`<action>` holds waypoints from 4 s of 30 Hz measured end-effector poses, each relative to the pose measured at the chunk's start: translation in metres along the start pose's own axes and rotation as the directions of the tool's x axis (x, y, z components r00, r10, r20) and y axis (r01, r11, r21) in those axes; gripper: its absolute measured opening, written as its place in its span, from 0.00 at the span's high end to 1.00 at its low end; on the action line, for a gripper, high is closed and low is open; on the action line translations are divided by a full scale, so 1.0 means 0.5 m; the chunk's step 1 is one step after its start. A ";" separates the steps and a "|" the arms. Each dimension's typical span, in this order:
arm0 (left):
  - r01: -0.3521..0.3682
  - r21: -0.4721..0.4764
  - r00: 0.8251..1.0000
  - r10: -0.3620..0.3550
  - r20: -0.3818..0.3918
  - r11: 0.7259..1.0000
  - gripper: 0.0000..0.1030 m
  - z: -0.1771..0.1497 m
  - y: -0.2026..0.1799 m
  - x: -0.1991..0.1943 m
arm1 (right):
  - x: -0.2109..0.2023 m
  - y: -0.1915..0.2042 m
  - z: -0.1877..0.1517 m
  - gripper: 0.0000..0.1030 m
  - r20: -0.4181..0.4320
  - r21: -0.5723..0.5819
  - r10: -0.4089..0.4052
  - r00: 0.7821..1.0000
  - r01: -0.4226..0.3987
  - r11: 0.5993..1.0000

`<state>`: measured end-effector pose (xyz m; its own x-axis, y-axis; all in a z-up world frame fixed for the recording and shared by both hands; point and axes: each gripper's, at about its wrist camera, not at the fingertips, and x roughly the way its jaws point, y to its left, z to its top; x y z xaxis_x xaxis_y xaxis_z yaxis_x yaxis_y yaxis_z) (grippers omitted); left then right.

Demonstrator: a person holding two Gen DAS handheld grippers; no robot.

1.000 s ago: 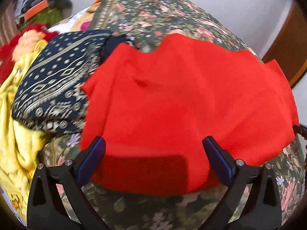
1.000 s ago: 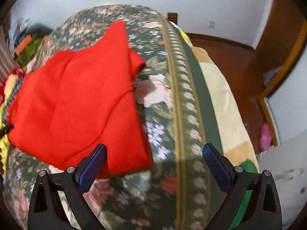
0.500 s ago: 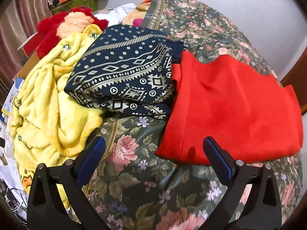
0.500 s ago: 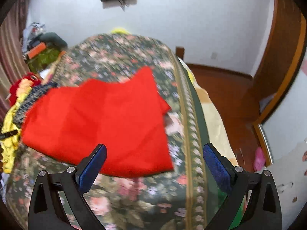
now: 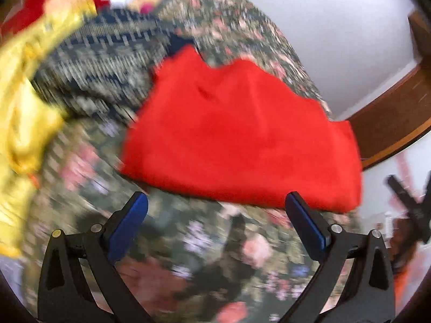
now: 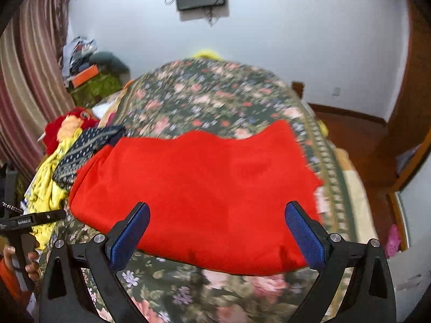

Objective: Fold large clothes

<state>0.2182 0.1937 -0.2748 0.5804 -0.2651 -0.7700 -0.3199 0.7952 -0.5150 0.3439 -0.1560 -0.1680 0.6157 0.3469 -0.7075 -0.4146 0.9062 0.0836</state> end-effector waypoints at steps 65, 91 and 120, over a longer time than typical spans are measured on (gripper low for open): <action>-0.160 0.358 0.868 -0.042 0.494 0.920 0.91 0.138 -0.343 -0.097 | 0.055 0.053 -0.004 0.00 -0.140 0.021 0.183 0.973 -0.182 0.983; 0.009 0.707 0.999 -0.028 0.015 0.708 0.12 -0.054 -0.502 0.037 | -0.120 -0.133 -0.100 0.00 -0.062 0.179 0.117 0.991 -0.104 0.978; -0.188 0.555 0.981 0.188 0.057 0.810 0.00 -0.031 -0.230 0.087 | 0.028 -0.259 -0.136 0.05 -0.229 0.208 -0.138 0.964 0.187 0.960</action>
<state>0.2685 0.0823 -0.2552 0.5520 -0.0792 -0.8301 0.0477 0.9968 -0.0634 0.3607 -0.2849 -0.2365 0.4970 0.1543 -0.8539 -0.1436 0.9851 0.0945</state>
